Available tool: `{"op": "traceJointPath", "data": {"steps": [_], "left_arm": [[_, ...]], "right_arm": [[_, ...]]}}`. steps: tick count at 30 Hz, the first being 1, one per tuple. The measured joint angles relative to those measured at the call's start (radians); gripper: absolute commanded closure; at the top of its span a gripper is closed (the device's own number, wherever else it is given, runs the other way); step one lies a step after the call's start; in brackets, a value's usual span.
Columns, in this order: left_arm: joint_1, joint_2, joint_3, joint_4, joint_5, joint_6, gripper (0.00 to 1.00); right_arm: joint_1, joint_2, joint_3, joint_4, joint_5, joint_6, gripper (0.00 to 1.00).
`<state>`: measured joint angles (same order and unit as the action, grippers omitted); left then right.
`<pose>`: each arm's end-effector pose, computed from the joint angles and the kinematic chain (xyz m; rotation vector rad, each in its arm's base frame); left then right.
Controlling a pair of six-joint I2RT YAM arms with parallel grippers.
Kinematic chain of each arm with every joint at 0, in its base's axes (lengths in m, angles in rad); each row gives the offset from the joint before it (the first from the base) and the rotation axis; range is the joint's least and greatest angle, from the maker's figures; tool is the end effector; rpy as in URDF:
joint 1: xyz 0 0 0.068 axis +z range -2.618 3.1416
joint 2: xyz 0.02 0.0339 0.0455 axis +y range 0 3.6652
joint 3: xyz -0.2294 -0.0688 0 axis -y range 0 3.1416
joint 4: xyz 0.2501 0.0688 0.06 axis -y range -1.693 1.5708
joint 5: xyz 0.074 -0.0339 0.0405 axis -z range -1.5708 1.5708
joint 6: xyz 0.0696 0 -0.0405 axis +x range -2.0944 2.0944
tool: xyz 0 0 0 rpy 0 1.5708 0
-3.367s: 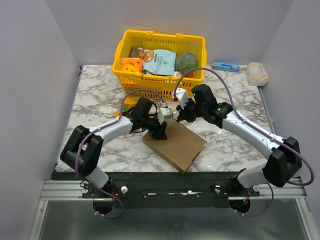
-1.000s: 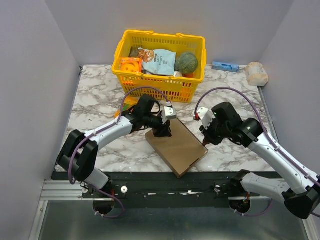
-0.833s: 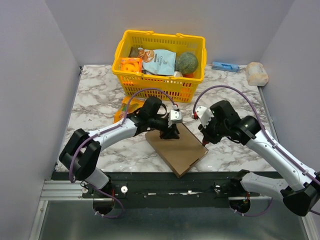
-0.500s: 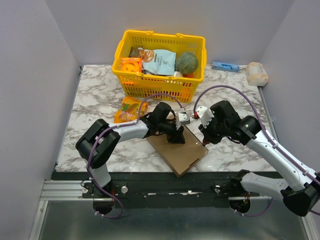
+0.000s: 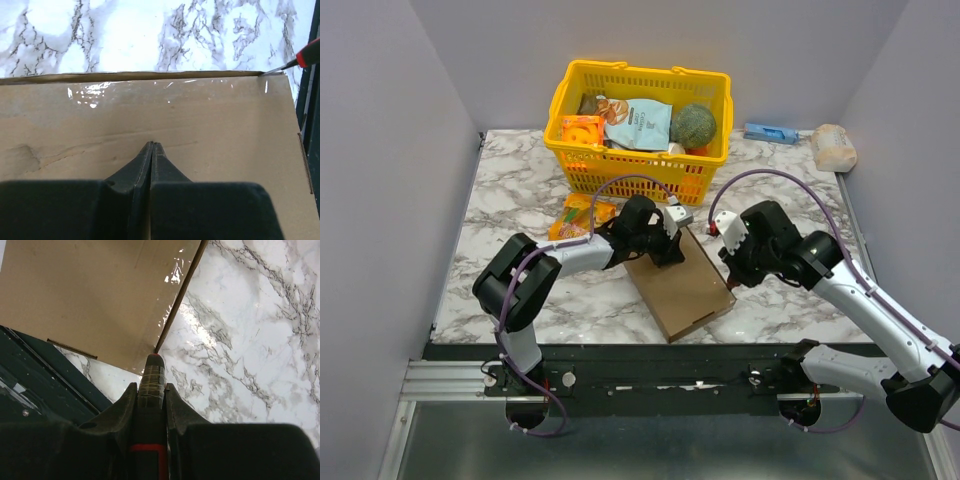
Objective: Unpack the express box
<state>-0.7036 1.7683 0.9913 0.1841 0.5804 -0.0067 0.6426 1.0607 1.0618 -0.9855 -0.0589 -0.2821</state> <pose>0.2765 -0.2847 0.1320 1.0837 1.9556 -1.0267 0.1876 0.1456 0.2545 -1.1654 2.2871 0.2133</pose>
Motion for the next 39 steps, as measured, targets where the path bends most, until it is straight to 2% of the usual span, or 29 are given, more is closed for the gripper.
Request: {"op": "traceJointPath", "data": {"steps": [3, 7, 11, 17, 23, 30, 35, 39], "left_arm": [[0.0, 0.0, 0.0, 0.007, -0.019, -0.019, 0.97], [0.002, -0.003, 0.0, 0.011, -0.028, -0.04, 0.83], [0.031, -0.038, 0.0, -0.034, 0.004, -0.037, 0.77], [0.105, -0.12, -0.02, -0.129, 0.092, 0.02, 0.76], [0.16, -0.229, -0.136, -0.213, 0.14, 0.091, 0.76], [0.171, -0.269, -0.178, -0.245, 0.206, 0.12, 0.76], [0.129, -0.228, -0.083, -0.208, 0.25, 0.107, 0.79], [0.069, -0.198, -0.006, -0.2, 0.282, 0.153, 0.85]], "right_arm": [[0.0, 0.001, 0.005, -0.009, 0.0, 0.006, 1.0], [0.0, 0.014, 0.022, -0.019, -0.001, 0.011, 1.0], [0.0, 0.044, 0.039, -0.016, 0.008, -0.007, 1.0], [0.0, 0.137, 0.099, -0.001, 0.01, -0.038, 0.99], [0.0, 0.254, 0.196, 0.069, 0.005, -0.073, 0.99], [0.006, 0.355, 0.288, 0.142, -0.028, -0.108, 1.0], [0.01, 0.343, 0.28, 0.178, 0.054, -0.056, 1.0], [0.011, 0.197, 0.182, 0.23, 0.167, 0.022, 1.0]]}}
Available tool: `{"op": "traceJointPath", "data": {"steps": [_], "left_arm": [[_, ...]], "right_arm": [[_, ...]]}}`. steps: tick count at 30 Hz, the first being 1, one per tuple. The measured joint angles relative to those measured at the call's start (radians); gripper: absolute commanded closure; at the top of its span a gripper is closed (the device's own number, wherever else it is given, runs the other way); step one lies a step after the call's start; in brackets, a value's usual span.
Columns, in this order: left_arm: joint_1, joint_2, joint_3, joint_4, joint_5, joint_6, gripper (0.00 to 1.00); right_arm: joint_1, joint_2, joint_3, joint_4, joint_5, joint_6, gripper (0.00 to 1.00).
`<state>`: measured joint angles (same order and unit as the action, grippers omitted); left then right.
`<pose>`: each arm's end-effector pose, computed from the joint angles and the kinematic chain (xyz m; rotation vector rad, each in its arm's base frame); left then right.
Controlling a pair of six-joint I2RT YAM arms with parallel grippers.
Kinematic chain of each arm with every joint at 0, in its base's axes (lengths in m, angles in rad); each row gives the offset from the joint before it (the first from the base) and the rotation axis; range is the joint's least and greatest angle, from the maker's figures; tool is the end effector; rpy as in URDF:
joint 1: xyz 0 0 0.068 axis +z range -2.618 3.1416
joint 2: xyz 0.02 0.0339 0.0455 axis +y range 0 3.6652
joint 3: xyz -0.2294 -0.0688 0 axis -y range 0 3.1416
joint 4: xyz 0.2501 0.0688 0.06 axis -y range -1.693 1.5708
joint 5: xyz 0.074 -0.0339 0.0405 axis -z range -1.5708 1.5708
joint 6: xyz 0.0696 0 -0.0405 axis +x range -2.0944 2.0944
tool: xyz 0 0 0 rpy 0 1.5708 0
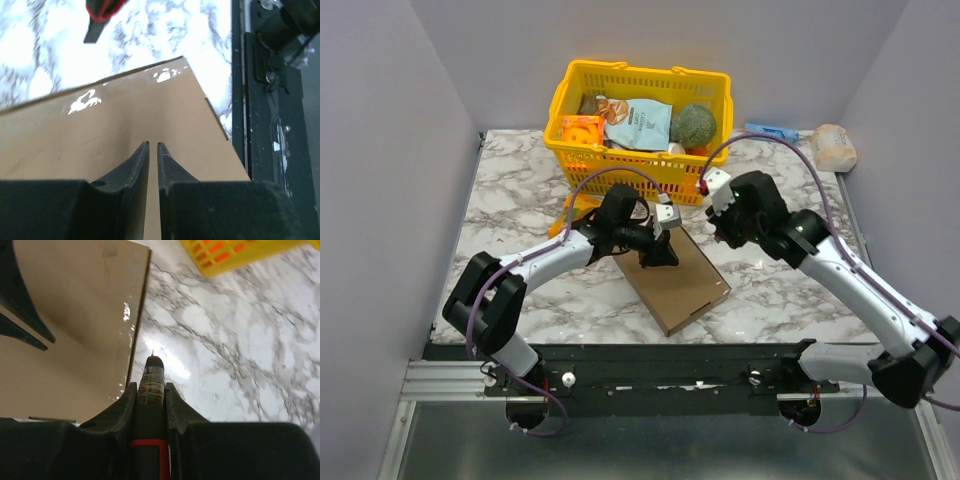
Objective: Unpack the express box
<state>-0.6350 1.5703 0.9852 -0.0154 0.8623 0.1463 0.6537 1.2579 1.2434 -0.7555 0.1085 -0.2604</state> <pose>0.2584 -0.2561 0.1874 1.2770 1.7567 -1.2112 0.2452 0.1784 0.2884 -0.9825 2.1195 0.0688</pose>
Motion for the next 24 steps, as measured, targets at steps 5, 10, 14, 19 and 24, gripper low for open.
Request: {"op": "traceJointPath", "data": {"steps": [5, 10, 14, 19, 24], "left_arm": [[0.01, -0.014, 0.055, -0.235, 0.019, 0.28, 1.0], [0.085, -0.157, 0.023, -0.525, 0.011, 0.628, 1.0], [0.035, -0.2, 0.013, -0.684, 0.008, 0.819, 1.0], [-0.05, -0.143, -0.082, -0.702, -0.019, 0.871, 1.0], [-0.103, -0.126, -0.132, -0.62, -0.081, 0.822, 0.97]], "right_arm": [[-0.002, -0.181, -0.114, 0.008, 0.088, 0.025, 1.0], [-0.008, -0.19, -0.235, 0.02, 0.114, 0.021, 0.99], [-0.013, -0.158, -0.27, 0.061, 0.114, -0.003, 1.0], [-0.014, -0.089, -0.27, 0.187, 0.055, -0.064, 1.0], [-0.014, 0.008, -0.259, 0.262, -0.077, -0.135, 1.0]]}}
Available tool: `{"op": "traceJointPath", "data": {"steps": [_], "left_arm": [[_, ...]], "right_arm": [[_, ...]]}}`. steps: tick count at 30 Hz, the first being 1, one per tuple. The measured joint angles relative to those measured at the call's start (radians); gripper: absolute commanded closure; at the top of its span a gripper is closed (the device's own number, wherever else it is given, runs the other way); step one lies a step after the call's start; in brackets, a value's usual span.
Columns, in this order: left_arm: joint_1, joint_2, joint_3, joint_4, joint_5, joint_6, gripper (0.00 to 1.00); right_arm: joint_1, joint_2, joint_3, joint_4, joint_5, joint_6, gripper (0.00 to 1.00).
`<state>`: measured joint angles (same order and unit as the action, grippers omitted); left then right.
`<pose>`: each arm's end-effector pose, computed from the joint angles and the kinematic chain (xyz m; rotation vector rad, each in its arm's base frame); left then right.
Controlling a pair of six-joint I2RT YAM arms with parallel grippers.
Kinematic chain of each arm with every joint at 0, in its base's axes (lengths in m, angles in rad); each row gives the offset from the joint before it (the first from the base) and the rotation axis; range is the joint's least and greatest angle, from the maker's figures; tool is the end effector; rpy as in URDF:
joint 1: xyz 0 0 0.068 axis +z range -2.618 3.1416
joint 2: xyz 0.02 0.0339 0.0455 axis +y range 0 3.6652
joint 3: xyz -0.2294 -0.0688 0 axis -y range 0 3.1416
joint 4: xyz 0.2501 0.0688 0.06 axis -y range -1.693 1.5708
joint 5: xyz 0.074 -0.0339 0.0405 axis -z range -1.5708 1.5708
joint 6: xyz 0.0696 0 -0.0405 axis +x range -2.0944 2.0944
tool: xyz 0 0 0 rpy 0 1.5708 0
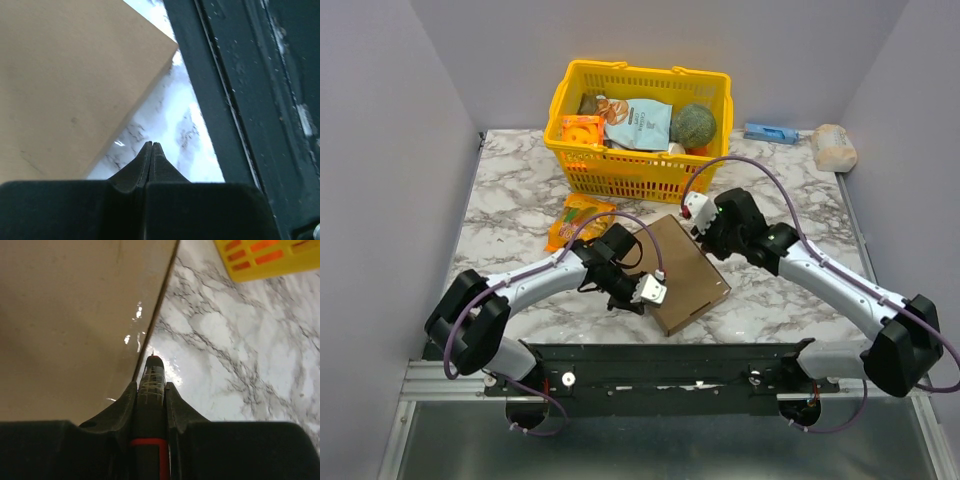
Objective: Unpack the express box
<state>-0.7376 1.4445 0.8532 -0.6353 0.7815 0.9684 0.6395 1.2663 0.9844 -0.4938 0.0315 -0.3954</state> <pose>0.1697 -0.2204 0.1353 2.0375 1.5371 -0.9908 0.2506 0.1836 0.2199 -1.1477 2.0478 0.0833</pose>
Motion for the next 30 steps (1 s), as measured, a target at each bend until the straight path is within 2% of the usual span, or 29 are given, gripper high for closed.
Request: {"op": "traceJointPath", "data": {"steps": [10, 16, 20, 24, 28, 30], "left_arm": [[-0.032, 0.037, 0.028, 0.086, -0.019, -0.058, 0.82], [-0.035, 0.07, 0.087, 0.058, -0.021, -0.055, 0.8], [0.015, 0.035, 0.166, -0.04, -0.014, 0.001, 0.8], [0.059, -0.035, 0.238, -0.089, -0.003, 0.022, 0.81], [0.056, -0.019, 0.299, -0.081, 0.017, -0.001, 0.82], [0.055, 0.018, 0.297, -0.031, 0.023, -0.066, 0.83]], "right_arm": [[-0.003, 0.138, 0.119, 0.061, -0.201, -0.043, 1.0], [0.007, 0.188, 0.188, 0.111, -0.195, -0.024, 1.0], [-0.028, 0.136, 0.191, 0.1, -0.171, 0.022, 1.0], [-0.095, 0.016, 0.191, 0.076, -0.184, 0.057, 1.0], [-0.159, -0.067, 0.189, 0.056, -0.252, 0.061, 1.0], [-0.188, -0.078, 0.173, 0.045, -0.286, 0.051, 1.0]]}}
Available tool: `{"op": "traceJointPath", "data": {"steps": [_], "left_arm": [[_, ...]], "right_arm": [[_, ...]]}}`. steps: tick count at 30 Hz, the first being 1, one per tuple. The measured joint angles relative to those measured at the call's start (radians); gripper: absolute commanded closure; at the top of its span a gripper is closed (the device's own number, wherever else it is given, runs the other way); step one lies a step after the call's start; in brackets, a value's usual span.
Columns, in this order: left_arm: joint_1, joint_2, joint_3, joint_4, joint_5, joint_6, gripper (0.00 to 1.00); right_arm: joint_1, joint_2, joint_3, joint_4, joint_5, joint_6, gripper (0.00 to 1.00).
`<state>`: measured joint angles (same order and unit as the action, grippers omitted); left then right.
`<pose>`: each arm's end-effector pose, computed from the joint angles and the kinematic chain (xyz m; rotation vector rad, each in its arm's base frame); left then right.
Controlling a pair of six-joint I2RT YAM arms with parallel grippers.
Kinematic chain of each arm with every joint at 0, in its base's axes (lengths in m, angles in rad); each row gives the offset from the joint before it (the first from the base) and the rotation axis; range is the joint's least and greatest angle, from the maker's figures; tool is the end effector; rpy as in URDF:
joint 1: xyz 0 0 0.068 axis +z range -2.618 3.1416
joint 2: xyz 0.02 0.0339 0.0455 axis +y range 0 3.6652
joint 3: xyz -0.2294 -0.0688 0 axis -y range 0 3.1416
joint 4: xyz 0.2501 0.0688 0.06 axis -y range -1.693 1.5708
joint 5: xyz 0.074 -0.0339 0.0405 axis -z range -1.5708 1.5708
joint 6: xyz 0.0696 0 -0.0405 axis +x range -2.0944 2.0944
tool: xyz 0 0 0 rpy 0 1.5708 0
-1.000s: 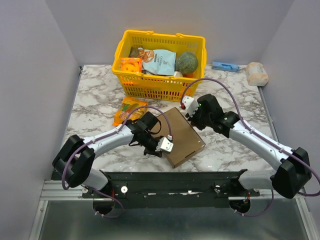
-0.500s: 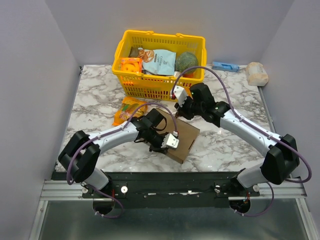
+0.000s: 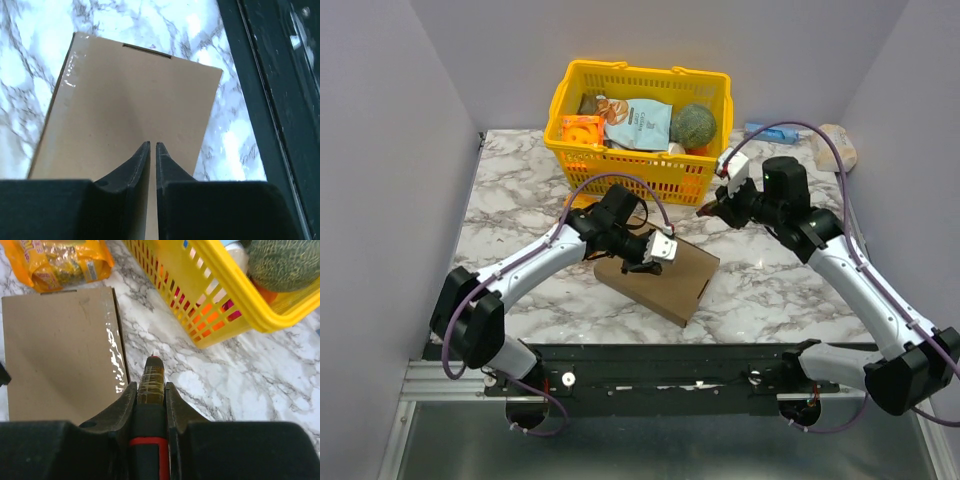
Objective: Unpack the express box
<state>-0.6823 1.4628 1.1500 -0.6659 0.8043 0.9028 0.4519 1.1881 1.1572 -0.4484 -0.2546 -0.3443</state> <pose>0.2167 -0.2407 0.2202 1.8692 1.4187 -0.9057 0.2727 0.1518 0.3134 -0.9384 1.8217 0.3278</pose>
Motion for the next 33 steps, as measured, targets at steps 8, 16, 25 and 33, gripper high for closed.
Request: {"op": "traceJointPath", "data": {"steps": [8, 16, 25, 33], "left_arm": [[0.01, 0.145, -0.104, 0.391, 0.023, -0.471, 0.85], [0.013, 0.182, -0.145, 0.51, 0.027, -0.637, 0.85], [0.013, 0.226, -0.156, 0.52, 0.027, -0.65, 0.85], [0.014, 0.226, -0.161, 0.529, 0.027, -0.65, 0.85]], "right_arm": [[-0.042, -0.01, -0.135, -0.069, -0.094, -0.054, 1.0], [-0.042, -0.044, -0.176, -0.077, -0.117, -0.072, 1.0], [-0.042, -0.052, -0.187, -0.076, -0.098, -0.078, 1.0], [-0.042, -0.061, -0.205, -0.073, -0.084, -0.102, 1.0]]}}
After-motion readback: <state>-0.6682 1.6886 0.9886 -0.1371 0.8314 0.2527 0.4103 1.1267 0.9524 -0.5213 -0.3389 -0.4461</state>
